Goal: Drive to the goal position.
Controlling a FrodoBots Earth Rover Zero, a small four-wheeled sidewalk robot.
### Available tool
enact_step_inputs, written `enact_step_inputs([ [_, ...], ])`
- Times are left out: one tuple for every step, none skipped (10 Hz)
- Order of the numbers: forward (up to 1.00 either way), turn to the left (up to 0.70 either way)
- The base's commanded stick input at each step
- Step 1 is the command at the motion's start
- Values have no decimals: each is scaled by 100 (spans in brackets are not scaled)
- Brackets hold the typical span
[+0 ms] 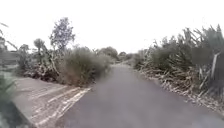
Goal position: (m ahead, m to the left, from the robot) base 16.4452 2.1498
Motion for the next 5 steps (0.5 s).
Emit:
enact_step_inputs([
  [85, -9],
  [85, -20],
  [85, -31],
  [85, -34],
  [85, -34],
])
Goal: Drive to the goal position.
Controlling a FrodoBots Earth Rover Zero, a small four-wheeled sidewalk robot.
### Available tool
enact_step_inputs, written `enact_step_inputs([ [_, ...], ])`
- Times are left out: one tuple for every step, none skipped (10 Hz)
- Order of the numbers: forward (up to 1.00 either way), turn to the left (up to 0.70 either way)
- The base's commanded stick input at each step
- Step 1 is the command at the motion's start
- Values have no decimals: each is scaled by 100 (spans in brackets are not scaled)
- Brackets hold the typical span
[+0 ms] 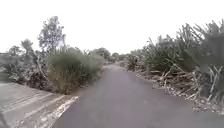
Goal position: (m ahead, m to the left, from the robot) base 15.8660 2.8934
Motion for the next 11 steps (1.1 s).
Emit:
enact_step_inputs([
  [85, -34],
  [85, -26],
  [85, -15],
  [85, -4],
  [85, 0],
  [85, 0],
  [85, 0],
  [85, 0],
  [85, 0],
  [85, 0],
  [85, 0],
])
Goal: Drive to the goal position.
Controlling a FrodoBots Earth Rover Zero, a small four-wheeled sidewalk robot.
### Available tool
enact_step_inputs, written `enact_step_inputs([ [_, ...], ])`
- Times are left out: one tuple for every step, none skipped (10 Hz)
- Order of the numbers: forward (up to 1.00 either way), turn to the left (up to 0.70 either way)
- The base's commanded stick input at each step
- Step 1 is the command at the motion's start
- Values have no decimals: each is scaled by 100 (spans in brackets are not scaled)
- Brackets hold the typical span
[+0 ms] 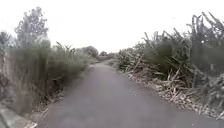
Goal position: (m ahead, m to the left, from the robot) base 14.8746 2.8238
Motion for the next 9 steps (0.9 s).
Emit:
enact_step_inputs([
  [85, 0],
  [85, 0],
  [85, 0],
  [85, 0],
  [85, 0],
  [85, 0],
  [85, 0],
  [85, 0],
  [85, 0],
])
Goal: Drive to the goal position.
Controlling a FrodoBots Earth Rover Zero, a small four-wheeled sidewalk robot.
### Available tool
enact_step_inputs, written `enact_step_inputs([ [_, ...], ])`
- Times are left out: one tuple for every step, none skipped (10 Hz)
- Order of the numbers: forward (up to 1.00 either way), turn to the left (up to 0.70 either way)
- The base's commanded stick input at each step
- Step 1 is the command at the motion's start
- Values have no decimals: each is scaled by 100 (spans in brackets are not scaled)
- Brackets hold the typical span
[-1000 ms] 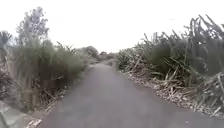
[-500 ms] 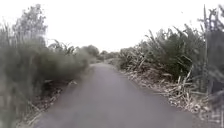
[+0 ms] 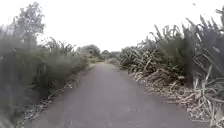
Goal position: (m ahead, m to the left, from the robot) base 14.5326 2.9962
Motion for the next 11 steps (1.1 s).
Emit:
enact_step_inputs([
  [85, 0],
  [85, 30],
  [85, 18],
  [85, 5],
  [85, 0],
  [85, 0],
  [85, 0],
  [85, 0],
  [85, 0],
  [85, 0],
  [85, 0],
])
